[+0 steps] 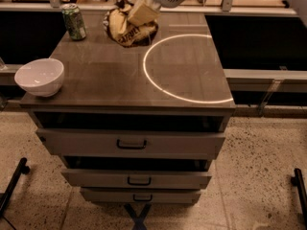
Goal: Place brown chip bag into white bowl
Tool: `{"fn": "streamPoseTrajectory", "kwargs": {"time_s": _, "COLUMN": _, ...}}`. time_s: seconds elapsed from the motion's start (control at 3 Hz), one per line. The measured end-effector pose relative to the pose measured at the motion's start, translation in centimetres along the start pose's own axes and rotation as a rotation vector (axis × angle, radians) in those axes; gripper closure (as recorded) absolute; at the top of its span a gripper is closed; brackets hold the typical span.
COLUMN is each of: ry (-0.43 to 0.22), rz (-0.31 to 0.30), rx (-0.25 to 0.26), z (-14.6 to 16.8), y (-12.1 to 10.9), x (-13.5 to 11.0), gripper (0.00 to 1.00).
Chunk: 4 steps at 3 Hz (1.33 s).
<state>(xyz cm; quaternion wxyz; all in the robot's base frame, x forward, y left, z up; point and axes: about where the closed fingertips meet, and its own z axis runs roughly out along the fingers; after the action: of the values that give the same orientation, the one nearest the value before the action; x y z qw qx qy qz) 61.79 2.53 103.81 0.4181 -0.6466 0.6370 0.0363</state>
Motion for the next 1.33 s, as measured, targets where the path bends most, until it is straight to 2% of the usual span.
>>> {"fn": "streamPoseTrajectory", "kwargs": {"time_s": 0.33, "ry": -0.170, "rz": -0.021, "rx": -0.021, "z": 0.9, "y": 0.9, "x": -2.5, "gripper": 1.00}}
{"fn": "streamPoseTrajectory", "kwargs": {"time_s": 0.67, "ry": -0.162, "rz": -0.021, "rx": -0.021, "z": 1.0, "y": 0.8, "x": -2.4, "gripper": 1.00}}
{"fn": "streamPoseTrajectory", "kwargs": {"time_s": 1.0, "ry": -0.309, "rz": 0.008, "rx": -0.031, "z": 1.2, "y": 0.2, "x": -3.6, "gripper": 1.00}}
{"fn": "streamPoseTrajectory", "kwargs": {"time_s": 1.33, "ry": -0.565, "rz": 0.021, "rx": -0.018, "z": 1.2, "y": -1.0, "x": -7.1, "gripper": 1.00}}
